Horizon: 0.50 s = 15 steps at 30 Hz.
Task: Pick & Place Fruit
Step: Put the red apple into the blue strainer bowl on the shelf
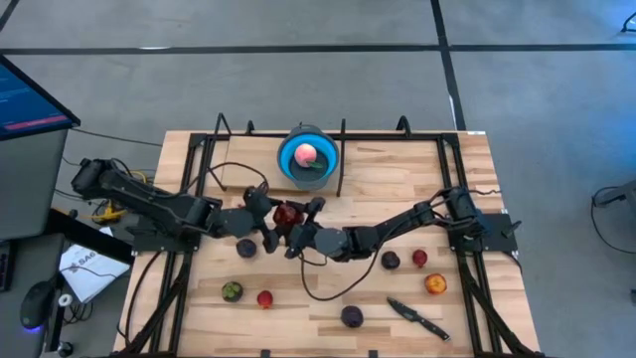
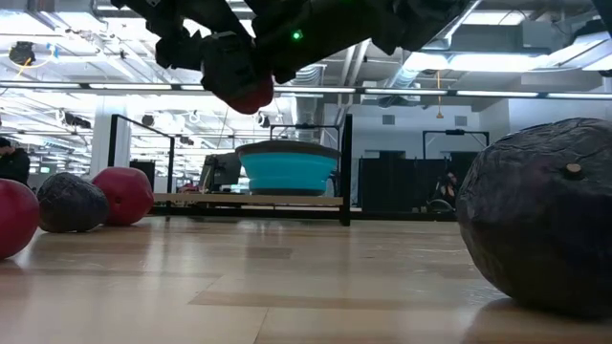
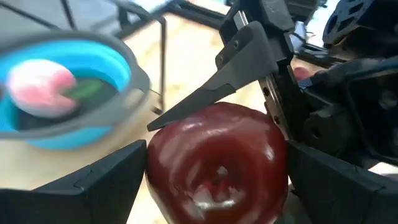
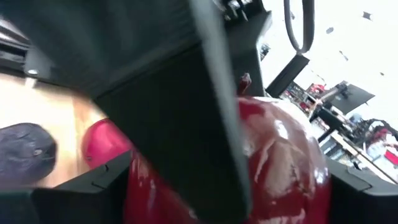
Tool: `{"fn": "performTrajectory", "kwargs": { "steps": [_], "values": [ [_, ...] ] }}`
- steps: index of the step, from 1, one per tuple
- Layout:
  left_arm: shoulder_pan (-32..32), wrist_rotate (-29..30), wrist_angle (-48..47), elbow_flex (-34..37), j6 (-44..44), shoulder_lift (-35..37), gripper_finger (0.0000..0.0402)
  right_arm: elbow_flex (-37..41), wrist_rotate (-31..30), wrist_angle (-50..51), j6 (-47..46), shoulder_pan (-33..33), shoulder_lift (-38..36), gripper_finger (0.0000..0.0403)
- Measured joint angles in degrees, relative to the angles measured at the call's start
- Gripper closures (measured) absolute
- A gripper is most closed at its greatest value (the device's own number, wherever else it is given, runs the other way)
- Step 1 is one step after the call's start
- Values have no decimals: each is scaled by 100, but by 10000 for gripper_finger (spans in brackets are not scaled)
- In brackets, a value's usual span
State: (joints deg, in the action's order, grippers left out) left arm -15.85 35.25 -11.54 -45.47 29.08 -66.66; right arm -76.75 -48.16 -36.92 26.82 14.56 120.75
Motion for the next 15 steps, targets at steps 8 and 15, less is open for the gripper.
{"fn": "performTrajectory", "kwargs": {
  "steps": [8, 15],
  "values": [
    [290, -669, 127, 239, 501, 69, 32, 0, 59, 30, 40, 27, 9, 86],
    [456, -975, 683, 509, 345, 69, 29, 10, -40, 20, 71, 26, 13, 86]
  ]
}}
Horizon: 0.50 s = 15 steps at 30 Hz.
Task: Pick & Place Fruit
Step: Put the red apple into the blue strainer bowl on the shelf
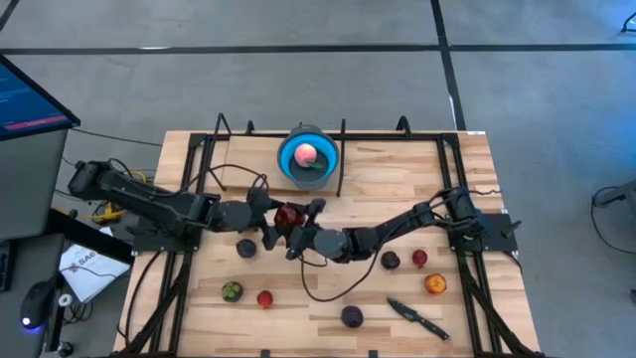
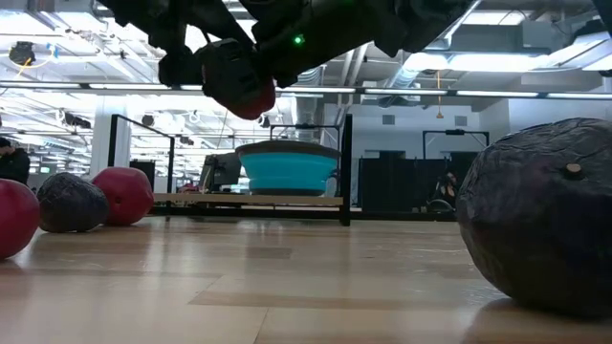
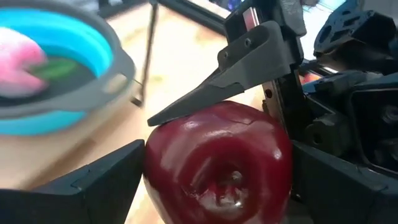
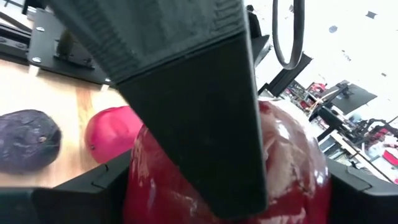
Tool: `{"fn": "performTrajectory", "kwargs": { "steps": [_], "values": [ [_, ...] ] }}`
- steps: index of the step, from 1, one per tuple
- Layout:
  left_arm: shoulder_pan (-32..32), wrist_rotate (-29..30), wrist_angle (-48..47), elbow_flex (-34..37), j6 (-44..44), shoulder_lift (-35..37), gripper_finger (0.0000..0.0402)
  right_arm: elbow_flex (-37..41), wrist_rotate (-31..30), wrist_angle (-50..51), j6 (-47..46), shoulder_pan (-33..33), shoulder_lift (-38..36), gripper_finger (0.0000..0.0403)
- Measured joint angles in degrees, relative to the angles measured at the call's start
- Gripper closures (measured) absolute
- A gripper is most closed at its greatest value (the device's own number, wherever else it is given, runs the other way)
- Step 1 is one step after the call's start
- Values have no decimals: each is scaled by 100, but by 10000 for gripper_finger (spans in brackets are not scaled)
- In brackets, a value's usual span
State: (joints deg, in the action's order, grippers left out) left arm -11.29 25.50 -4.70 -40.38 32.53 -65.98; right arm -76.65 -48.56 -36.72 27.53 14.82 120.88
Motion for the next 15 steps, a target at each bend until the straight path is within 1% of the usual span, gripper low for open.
{"fn": "performTrajectory", "kwargs": {
  "steps": [2, 5, 11, 15],
  "values": [
    [160, -506, -18, 0, 49, 2, 29, 4, -12, 6, -16, 17, 0, 86],
    [282, -724, -14, 0, 48, 2, 28, 6, -3, 6, -14, 21, 0, 86],
    [381, -776, 8, 0, -78, 0, 28, 6, -4, -2, -7, 19, -1, 86],
    [287, -516, 60, 0, -218, -2, 30, 6, -3, -140, 32, 15, -1, 86]
  ]
}}
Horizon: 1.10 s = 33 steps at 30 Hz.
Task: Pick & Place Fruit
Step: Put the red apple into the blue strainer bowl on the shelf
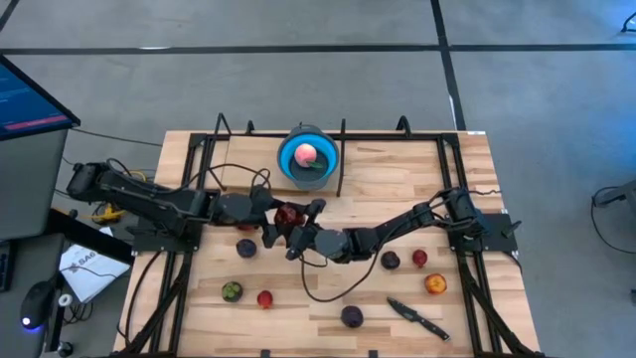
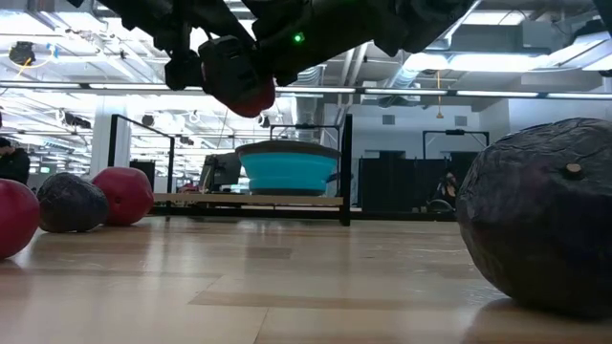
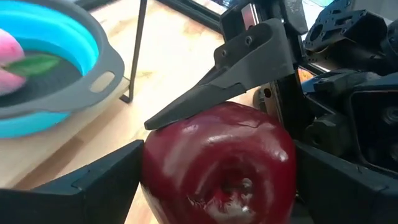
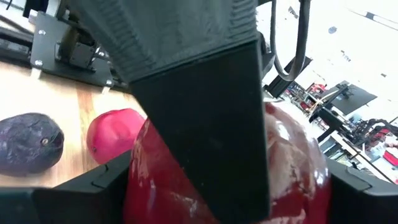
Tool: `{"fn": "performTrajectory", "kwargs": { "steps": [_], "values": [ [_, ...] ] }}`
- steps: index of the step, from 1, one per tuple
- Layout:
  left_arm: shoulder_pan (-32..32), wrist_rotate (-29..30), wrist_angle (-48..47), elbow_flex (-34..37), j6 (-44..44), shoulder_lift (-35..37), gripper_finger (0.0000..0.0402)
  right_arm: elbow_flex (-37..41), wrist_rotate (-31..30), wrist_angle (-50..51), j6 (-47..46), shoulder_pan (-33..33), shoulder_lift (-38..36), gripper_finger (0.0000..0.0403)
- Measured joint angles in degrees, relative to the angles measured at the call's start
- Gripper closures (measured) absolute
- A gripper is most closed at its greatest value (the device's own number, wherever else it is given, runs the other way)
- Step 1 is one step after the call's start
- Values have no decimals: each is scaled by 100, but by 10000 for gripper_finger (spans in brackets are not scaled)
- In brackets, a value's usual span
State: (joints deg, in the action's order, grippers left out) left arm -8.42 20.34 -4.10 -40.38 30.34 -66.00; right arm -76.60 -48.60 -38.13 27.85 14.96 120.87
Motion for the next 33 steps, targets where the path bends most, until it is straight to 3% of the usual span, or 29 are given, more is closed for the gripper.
{"fn": "performTrajectory", "kwargs": {
  "steps": [8, 11, 18, 27, 33],
  "values": [
    [-174, 271, 53, 0, -258, -17, 54, -1, 57, -63, 18, -51, -1, 76],
    [-171, 239, 68, 9, -332, -51, 54, -67, 366, -182, -66, -111, -21, 61],
    [-168, 256, 0, 22, -388, -44, 57, -225, 213, 216, -102, -142, -47, 19],
    [-177, 212, -76, 20, -339, -37, 61, -598, -11, 2091, -943, 41, -36, 10],
    [-182, 11, -138, 20, -328, 41, 59, -660, -747, 3392, -1759, 427, -60, 8]
  ]
}}
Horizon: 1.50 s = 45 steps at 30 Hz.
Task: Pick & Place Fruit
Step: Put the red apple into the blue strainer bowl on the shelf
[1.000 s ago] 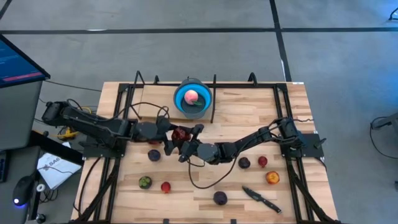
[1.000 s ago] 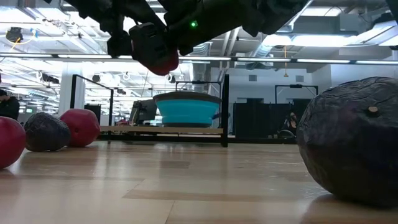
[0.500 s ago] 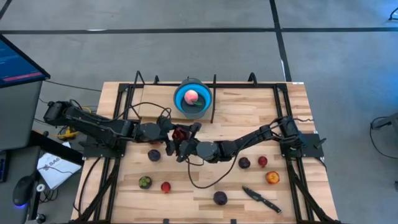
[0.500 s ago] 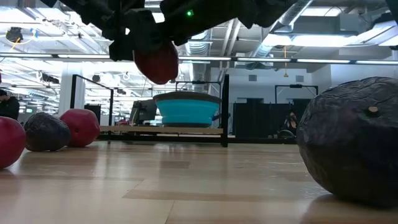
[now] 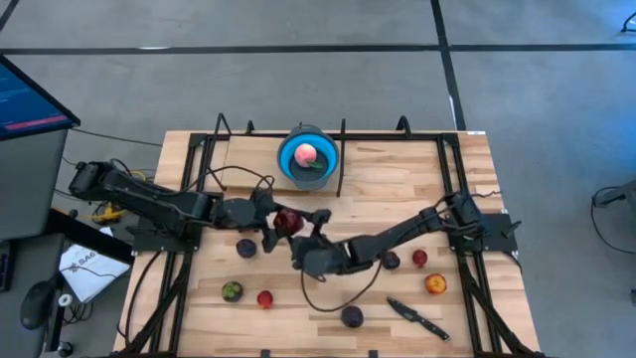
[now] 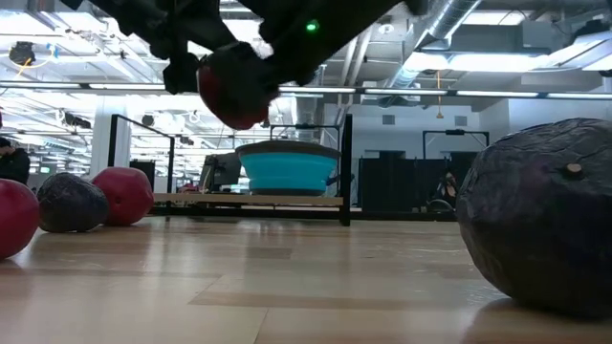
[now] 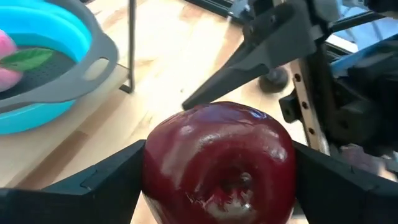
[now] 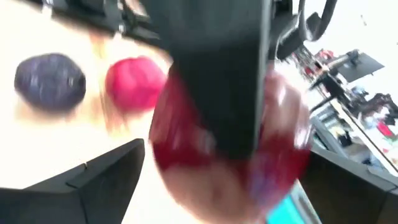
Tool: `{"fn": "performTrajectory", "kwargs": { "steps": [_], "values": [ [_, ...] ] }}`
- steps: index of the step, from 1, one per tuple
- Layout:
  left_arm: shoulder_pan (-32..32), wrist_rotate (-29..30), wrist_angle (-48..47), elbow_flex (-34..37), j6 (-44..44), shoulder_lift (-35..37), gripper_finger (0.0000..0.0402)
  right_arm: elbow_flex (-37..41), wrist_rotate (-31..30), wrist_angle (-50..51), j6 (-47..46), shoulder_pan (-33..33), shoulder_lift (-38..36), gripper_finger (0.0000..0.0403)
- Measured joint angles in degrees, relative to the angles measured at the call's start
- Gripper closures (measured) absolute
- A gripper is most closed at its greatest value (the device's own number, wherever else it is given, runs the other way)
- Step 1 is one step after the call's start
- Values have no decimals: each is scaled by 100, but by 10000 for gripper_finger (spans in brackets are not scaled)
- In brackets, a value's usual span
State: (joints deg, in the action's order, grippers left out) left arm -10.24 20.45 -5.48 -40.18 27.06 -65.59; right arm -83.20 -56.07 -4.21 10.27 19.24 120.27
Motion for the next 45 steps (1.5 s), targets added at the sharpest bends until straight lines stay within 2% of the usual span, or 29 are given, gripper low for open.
{"fn": "performTrajectory", "kwargs": {
  "steps": [7, 13, 16, 20, 23, 25, 30, 36, 45],
  "values": [
    [7, -397, 35, -15, 23, 392, 56, 13, -72, 2185, -1847, 365, -110, 19],
    [148, -433, -20, -148, 324, 931, 58, 12, -151, 4328, -3294, 662, -206, 33],
    [535, -435, -434, -666, 104, 1006, 58, 73, -532, 5682, -4339, 840, -353, 43],
    [1541, -849, -1306, -1668, -548, 427, 58, 213, -984, 6437, -5332, 861, -683, 53],
    [2376, -1571, -1589, -2303, -942, -257, 57, 281, -1250, 6193, -5420, 768, -903, 57],
    [2812, -2085, -1460, -2596, -1171, -787, 55, 313, -1349, 6127, -5389, 715, -995, 58],
    [3499, -3000, -1509, -3041, -1330, -1980, 55, 316, -1708, 5987, -5360, 661, -1050, 58],
    [3873, -3135, -1164, -3118, -1470, -2799, 48, 313, -1901, 5752, -5380, 601, -1054, 63],
    [4033, -3443, -746, -3126, -1481, -3148, 35, 272, -1898, 5585, -5382, 525, -1054, 67]
  ]
}}
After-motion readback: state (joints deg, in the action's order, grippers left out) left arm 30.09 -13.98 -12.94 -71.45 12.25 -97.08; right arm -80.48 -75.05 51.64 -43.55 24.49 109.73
